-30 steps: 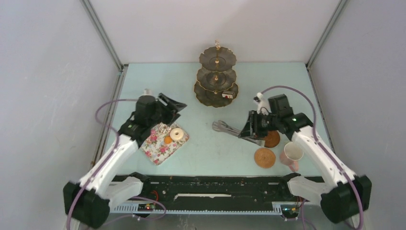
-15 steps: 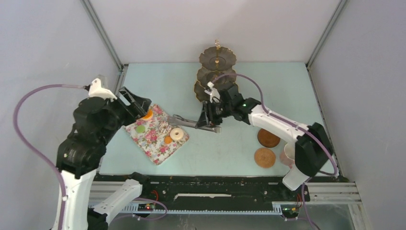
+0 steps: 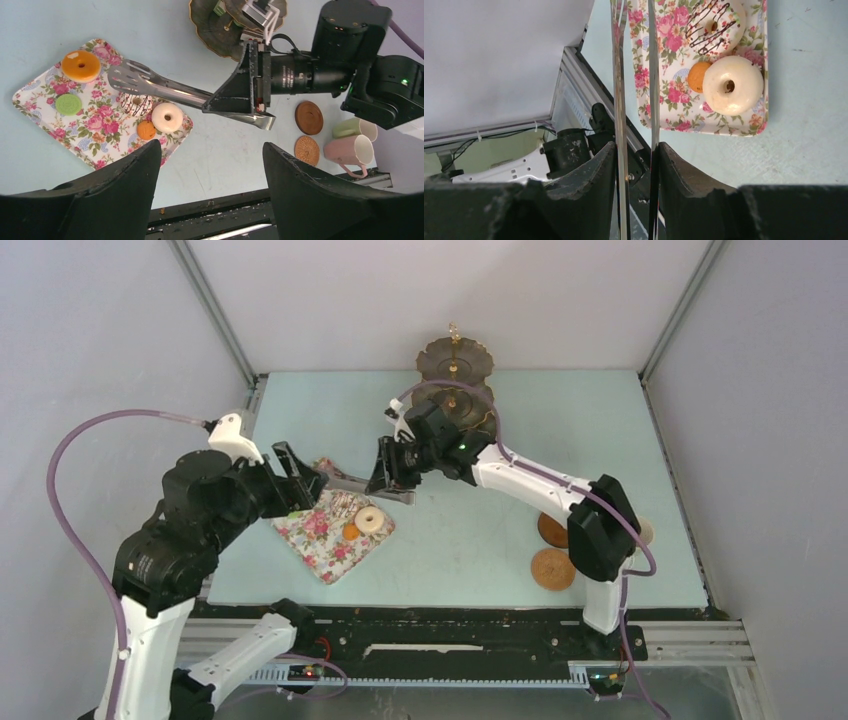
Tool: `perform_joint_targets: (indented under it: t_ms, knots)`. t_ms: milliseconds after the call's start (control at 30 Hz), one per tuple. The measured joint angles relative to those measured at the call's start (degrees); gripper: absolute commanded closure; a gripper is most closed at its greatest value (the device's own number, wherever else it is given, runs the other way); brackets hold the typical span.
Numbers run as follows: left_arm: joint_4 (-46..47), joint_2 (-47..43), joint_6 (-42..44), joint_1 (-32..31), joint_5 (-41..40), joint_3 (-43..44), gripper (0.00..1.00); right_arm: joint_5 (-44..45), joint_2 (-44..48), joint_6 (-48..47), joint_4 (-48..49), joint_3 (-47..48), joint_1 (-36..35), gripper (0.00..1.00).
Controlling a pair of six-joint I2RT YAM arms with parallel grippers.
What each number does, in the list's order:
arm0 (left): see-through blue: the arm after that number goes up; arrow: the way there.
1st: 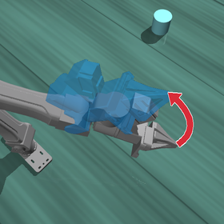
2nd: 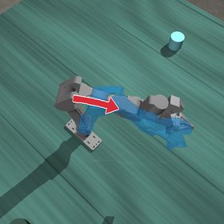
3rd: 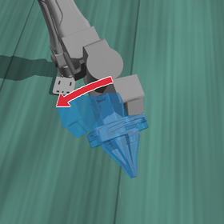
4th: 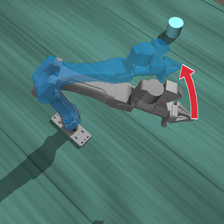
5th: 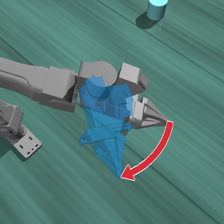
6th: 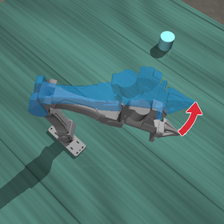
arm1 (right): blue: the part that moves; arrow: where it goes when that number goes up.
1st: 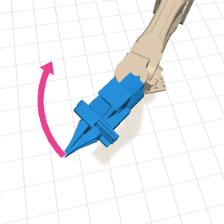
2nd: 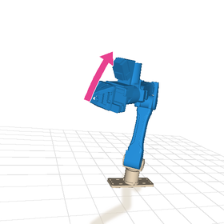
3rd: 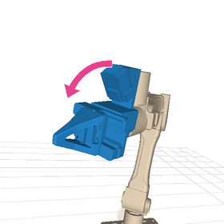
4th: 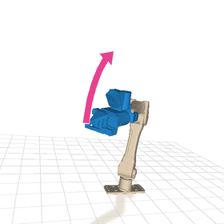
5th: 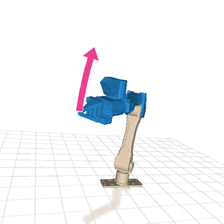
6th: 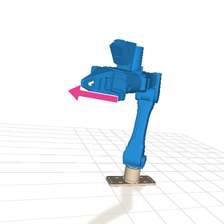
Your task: Serve the afternoon tea
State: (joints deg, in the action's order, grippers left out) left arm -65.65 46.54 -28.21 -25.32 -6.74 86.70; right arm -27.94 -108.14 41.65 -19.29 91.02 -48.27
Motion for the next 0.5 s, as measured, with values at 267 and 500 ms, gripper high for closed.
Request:
perform_joint_targets:
  t_ms: [267,500]
  knots:
    - [-1.6,0.3,0.3,-0.3,-0.9,2.8,0.17,0.9,-3.8,7.5,2.7,1.5,0.1,0.59]
    - [-4.8,2.2,2.2,-0.3,-1.6,11.8,0.16,0.7,-11.1,15.8,9.3,3.5,0.2,0.59]
